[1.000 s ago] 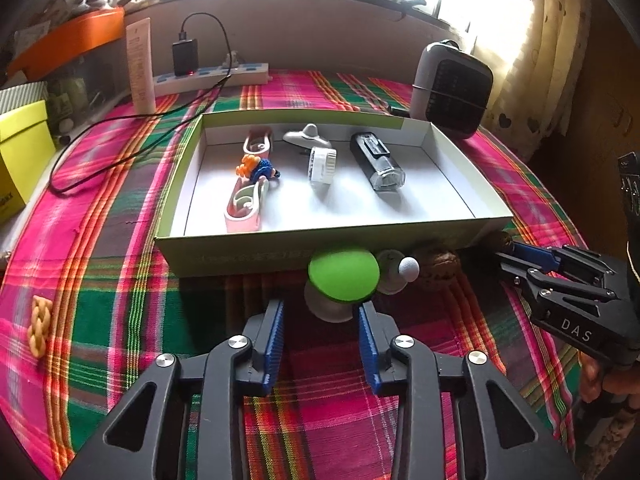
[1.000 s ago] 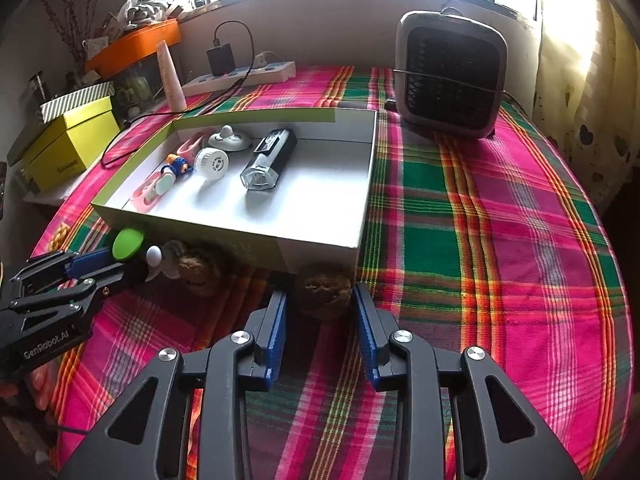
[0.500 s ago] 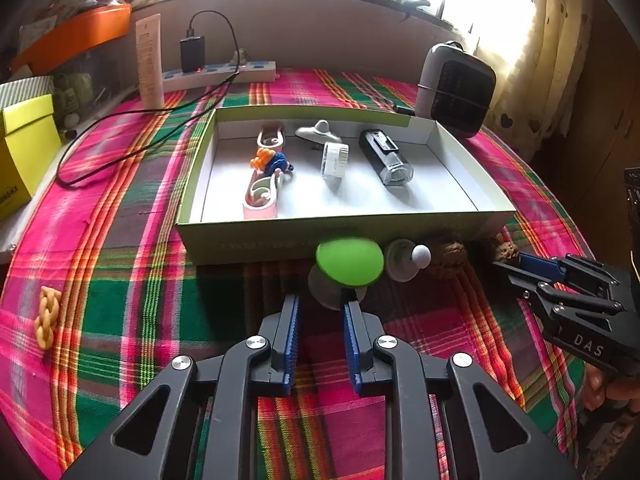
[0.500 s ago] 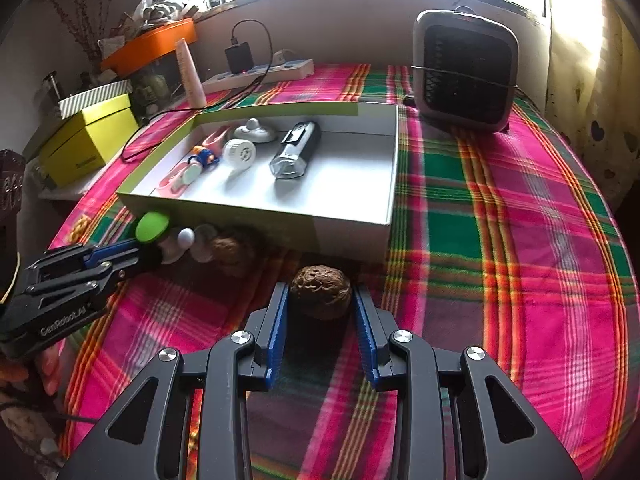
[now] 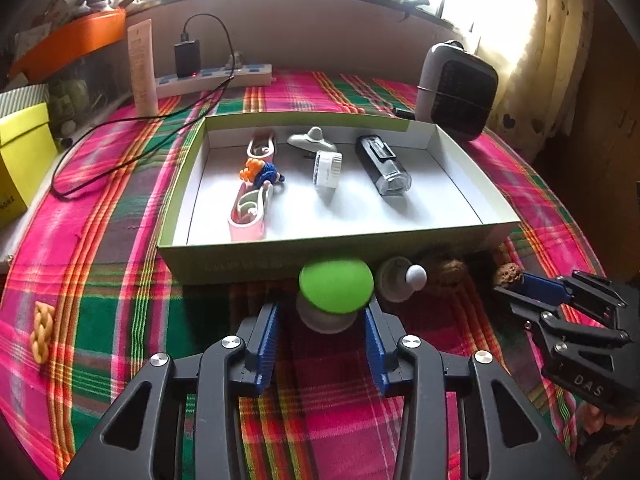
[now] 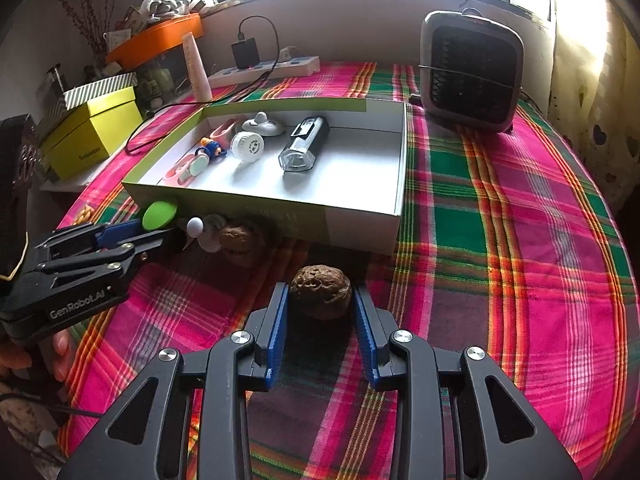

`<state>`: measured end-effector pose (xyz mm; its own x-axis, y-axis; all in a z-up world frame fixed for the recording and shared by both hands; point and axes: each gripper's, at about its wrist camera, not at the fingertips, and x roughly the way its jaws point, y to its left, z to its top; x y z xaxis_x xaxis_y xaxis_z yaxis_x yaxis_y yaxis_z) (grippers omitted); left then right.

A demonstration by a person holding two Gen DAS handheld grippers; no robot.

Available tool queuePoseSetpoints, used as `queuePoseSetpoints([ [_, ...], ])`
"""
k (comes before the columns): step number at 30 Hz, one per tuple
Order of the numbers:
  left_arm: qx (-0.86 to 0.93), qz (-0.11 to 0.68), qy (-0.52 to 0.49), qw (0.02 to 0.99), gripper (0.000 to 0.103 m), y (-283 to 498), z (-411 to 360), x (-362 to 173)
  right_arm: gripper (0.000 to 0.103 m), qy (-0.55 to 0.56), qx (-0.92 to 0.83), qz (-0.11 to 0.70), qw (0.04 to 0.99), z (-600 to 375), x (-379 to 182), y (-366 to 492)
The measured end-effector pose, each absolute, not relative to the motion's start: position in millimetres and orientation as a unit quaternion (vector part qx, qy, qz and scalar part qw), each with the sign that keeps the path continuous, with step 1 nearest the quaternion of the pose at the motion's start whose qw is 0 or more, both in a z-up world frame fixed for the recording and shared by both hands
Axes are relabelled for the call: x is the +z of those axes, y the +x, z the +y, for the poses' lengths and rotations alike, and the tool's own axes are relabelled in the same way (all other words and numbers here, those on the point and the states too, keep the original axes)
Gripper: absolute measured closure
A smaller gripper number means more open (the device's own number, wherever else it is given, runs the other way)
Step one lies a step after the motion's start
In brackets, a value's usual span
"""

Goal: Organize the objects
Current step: 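Close the left gripper around the green suction-cup toy while right gripper reaches the brown walnut, then lift the green toy with left gripper while right gripper grasps and lifts the walnut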

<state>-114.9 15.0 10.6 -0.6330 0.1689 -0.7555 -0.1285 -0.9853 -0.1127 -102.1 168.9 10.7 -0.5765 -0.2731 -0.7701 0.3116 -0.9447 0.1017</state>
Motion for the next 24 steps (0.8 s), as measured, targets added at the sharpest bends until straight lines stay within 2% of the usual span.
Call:
queuePoseSetpoints([
  [13,0.905,-0.031,-0.422,0.052,0.067,-121.4,18.8,10.7,0.070,0.429,-0.887,0.022,0.170,168.4,10.8,-101.1],
  [16,0.905,-0.034,-0.421,0.049,0.071,-120.2,16.2,10.7,0.070,0.429,-0.887,0.023,0.170,167.4,11.0,-100.8],
  [24,0.905,-0.043,-0.421,0.049,0.072,-116.2,13.0,10.8,0.070,0.429,-0.887,0.022,0.171,167.7,11.1,-100.4],
])
